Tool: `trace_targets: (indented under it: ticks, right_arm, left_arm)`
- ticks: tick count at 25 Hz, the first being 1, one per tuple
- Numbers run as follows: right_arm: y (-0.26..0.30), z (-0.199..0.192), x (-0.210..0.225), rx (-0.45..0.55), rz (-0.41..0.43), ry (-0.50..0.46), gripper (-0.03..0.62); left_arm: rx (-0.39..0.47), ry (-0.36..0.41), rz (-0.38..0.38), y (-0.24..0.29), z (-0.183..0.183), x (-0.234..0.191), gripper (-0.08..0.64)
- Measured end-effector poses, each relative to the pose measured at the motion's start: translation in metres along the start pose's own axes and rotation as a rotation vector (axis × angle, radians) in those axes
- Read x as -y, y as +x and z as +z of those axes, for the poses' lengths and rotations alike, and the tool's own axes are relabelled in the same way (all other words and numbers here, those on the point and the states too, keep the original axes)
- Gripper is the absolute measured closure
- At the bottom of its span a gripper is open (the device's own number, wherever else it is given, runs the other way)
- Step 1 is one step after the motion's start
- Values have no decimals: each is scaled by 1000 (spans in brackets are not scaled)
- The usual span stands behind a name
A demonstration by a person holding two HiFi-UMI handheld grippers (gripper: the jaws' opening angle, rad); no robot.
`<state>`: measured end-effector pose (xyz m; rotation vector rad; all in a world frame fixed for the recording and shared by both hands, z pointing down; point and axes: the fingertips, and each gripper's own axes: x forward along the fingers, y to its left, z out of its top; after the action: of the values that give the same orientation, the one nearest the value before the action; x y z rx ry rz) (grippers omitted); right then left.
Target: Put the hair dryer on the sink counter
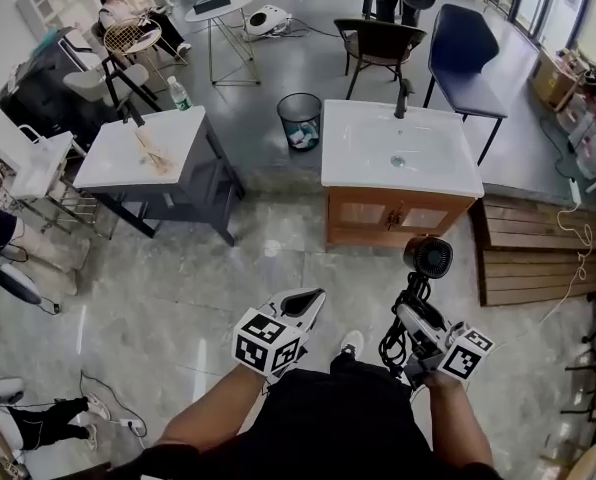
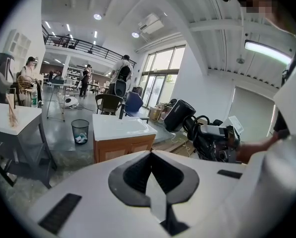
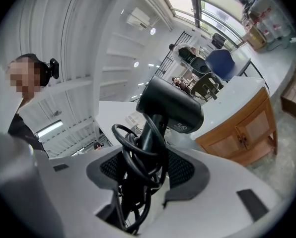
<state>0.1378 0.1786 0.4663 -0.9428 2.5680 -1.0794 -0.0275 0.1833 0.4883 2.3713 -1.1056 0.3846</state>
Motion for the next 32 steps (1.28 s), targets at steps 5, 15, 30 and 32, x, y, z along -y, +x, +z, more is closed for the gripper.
trace_targets:
  ticks: [5,15,30,32]
  right_arm:
    - [28,48,29,-11,56,-58,379]
    - [52,86,80,-53,73,-71,379]
    - [126,118,131,-111,43,-125,379]
    - [145,125,138,-118,36,-139,379]
  left_arm:
    - [24,5,24,46,35,-13,558]
    - [3,10,36,104,66,-24,558]
    - [-15,2,11,170,110,-99,558]
    - [-12,6,3,181,123,-116,558]
